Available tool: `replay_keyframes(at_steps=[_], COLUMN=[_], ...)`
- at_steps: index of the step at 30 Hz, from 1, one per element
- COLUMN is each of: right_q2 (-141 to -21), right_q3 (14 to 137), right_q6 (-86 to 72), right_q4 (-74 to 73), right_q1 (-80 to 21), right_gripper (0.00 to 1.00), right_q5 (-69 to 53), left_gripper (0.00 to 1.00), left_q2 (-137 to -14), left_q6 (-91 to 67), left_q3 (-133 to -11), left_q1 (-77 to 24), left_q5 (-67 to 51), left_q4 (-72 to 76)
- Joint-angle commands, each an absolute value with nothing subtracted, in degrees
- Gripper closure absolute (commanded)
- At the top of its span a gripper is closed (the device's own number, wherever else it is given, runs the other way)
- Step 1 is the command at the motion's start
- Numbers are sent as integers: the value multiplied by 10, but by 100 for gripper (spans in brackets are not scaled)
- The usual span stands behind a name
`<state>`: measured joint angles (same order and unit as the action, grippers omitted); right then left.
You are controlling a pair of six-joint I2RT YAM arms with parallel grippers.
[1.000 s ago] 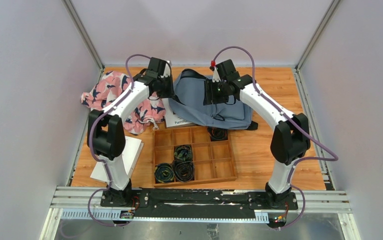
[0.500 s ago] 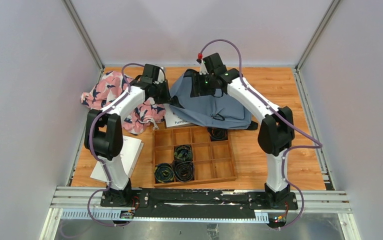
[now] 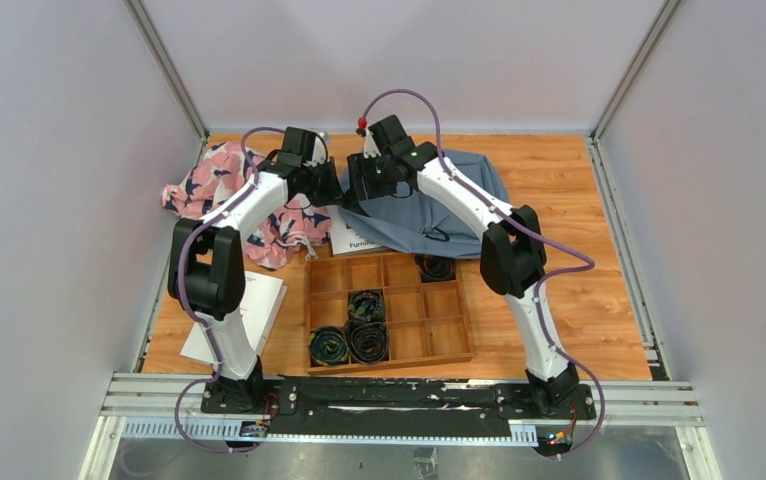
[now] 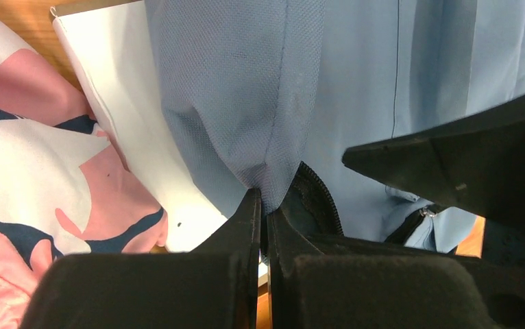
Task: Pack the student bag
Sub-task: Adjust the student bag at the center of the board.
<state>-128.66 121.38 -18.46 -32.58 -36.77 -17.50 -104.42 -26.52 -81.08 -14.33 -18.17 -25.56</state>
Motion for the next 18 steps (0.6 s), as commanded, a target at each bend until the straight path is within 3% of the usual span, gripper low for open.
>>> replay_keyframes(at_steps=[1,4,5,7,8,18], right_q2=[-1321,-1337,-1336,-1326,-1313,-1043], right_q3=[1257,1262,1258,1242,1228,1008], right_q6=[-195,-201,-203,-209,-214,-233], right_q4=[-329,-332,-331,-331,-330,-259], right_q1=[-375,-374,-373,-365,-359,-224], right_gripper=[40,49,58,91,99,100], right_q5=[-186,-178,-172,-157,-150,-77], left_gripper=[100,100,100,100,100,100], left_q2=[-1038,-1040,-1040,-1041,-1041,-1067], left_q6=[-269,-269,-269,-267,-265,-269], left_q3=[-811,-815,-815,-816,-816,-882], left_q1=[-140,-138,-137,-137,-137,-183], left_q5=[-201,-202,-203,-204,-205,-235], left_q4=[-246,-247,-247,-248,-249,-252])
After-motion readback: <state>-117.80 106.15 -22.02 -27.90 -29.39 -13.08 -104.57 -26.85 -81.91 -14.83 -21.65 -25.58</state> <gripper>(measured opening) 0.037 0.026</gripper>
